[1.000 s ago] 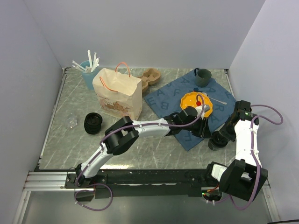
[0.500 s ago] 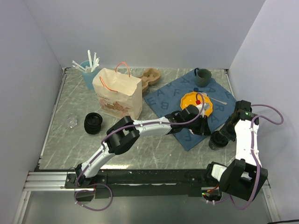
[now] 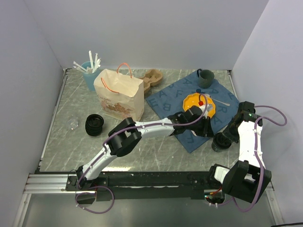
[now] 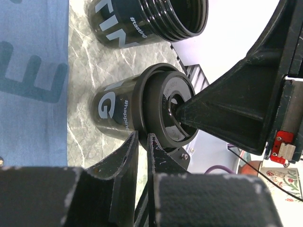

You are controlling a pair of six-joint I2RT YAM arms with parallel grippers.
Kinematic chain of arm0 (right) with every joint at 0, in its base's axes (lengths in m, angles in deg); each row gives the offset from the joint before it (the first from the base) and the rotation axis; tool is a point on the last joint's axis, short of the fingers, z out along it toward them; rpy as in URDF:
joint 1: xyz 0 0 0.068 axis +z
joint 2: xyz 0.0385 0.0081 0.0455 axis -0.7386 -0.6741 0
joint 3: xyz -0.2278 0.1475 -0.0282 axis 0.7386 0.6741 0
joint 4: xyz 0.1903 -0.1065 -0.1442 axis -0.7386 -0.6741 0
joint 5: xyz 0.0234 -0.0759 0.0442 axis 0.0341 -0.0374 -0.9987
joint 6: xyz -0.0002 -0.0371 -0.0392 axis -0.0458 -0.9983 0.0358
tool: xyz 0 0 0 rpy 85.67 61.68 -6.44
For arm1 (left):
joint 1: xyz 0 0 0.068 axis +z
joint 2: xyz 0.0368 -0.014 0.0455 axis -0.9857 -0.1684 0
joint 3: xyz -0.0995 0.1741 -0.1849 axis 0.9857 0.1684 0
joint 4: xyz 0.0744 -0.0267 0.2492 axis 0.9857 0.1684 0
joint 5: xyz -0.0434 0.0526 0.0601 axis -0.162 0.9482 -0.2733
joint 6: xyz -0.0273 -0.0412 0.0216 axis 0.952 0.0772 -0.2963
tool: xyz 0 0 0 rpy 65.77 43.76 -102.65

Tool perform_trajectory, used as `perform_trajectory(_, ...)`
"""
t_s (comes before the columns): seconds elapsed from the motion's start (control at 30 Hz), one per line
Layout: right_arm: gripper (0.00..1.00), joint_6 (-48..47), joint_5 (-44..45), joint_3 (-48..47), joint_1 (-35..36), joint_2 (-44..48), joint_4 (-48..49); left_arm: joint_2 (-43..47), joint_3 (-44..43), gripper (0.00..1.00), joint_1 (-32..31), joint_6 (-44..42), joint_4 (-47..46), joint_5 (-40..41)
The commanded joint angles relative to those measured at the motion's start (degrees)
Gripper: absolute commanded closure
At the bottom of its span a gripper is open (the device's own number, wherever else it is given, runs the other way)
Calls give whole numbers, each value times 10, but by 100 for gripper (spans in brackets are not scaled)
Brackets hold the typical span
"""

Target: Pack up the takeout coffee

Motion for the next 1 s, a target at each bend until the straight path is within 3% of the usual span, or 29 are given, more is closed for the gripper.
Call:
perform_trajectory(0.0, 86, -8, -5, 23, -2, -19, 17, 24, 11, 79, 18, 3, 24, -33)
perform_trajectory(0.17, 85, -9, -6, 19, -2, -16, 22, 74, -52, 60, 66, 8, 29, -60)
perform_trajectory(0.2, 85, -9, -6, 17, -3, -15, 22, 86, -50, 51, 72, 7, 26, -62)
perform_trajectory(0.73, 80, 8, -14, -108, 0, -8, -42, 268, -10, 24, 104, -96, 150, -31)
perform_trajectory(0.9, 77, 2, -29, -157, 5, 12, -57, 332, 19, 1, 131, -105, 193, 10)
perform_trajectory(0.97, 69, 0, -37, -200, 33, 16, -67, 354, 37, 1, 148, -104, 223, 62)
